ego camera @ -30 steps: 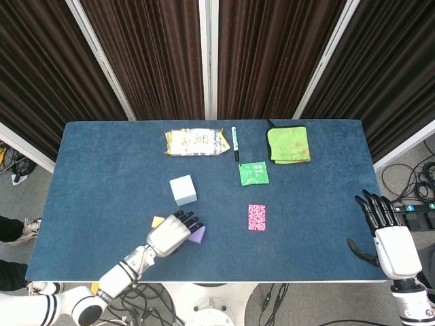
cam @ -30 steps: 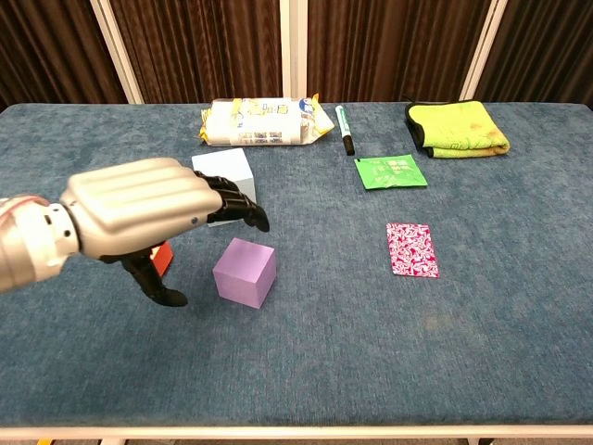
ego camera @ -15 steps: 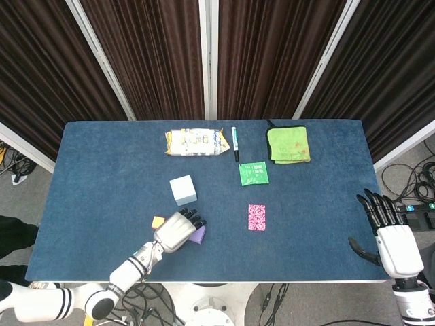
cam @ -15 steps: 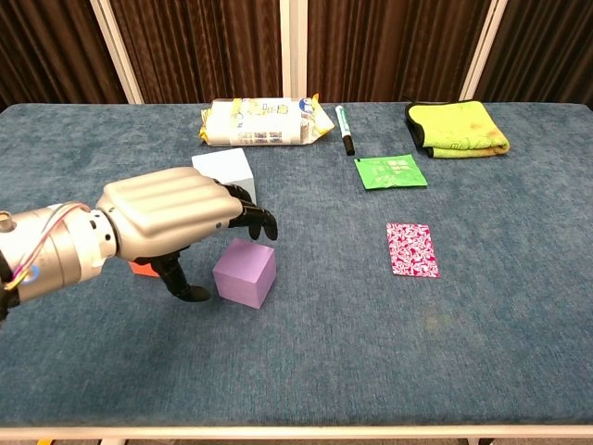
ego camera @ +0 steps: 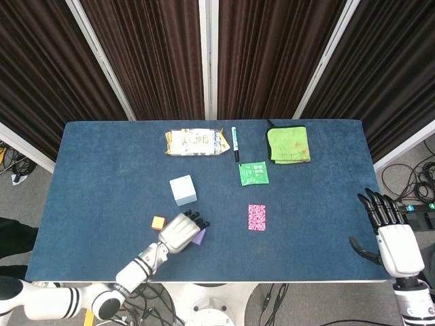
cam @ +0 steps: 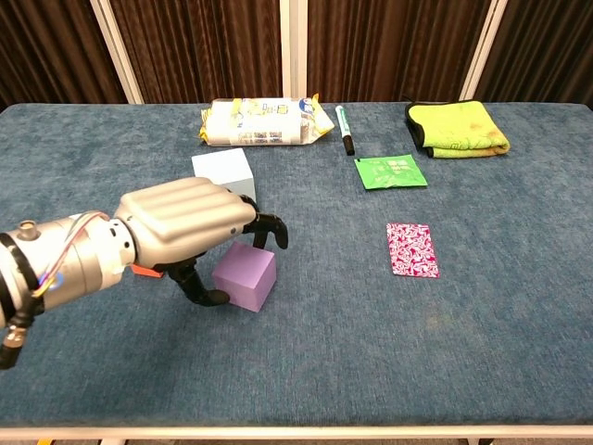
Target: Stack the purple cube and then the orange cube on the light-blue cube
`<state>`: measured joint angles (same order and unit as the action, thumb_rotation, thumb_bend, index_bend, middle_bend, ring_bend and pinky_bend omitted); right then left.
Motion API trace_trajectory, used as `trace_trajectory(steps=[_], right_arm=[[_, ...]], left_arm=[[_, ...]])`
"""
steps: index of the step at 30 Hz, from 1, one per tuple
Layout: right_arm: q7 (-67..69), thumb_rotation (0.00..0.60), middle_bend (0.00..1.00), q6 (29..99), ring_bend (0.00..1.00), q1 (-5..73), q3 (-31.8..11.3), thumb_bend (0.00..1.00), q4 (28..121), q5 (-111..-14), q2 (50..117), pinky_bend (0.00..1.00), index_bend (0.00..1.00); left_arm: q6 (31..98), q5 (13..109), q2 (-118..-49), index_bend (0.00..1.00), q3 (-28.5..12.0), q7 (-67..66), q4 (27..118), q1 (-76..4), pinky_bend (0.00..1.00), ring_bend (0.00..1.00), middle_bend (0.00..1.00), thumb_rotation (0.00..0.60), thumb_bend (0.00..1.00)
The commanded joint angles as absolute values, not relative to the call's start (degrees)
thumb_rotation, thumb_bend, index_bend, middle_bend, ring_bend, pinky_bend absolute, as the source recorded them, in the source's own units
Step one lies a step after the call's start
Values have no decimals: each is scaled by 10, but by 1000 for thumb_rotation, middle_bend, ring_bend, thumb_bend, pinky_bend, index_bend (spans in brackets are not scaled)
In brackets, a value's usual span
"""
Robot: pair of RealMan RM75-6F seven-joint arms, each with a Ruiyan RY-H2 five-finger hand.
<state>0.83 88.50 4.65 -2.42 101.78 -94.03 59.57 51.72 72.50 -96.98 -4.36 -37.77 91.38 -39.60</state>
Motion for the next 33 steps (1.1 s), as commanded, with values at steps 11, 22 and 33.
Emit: trace_trajectory(steps=[11,22,33], right_arm=[[12,600,0,885,0,47,-25,181,1017,-939,595,0,0],[4,600,0,885,0,46,-24,180,1018,-941,598,0,0],[-1,600,0,883,0,47,-25,180,1019,-939,600,0,0]], left_arm=[[561,740,-953,348,-34,-377,935,-392,333,303,549,600,329],[599,652,-844,348,-82,-461,1081,-403,332,303,555,600,329],[661,475,-887,349,-176,-512,1062,-462,322,311,561,600,329]])
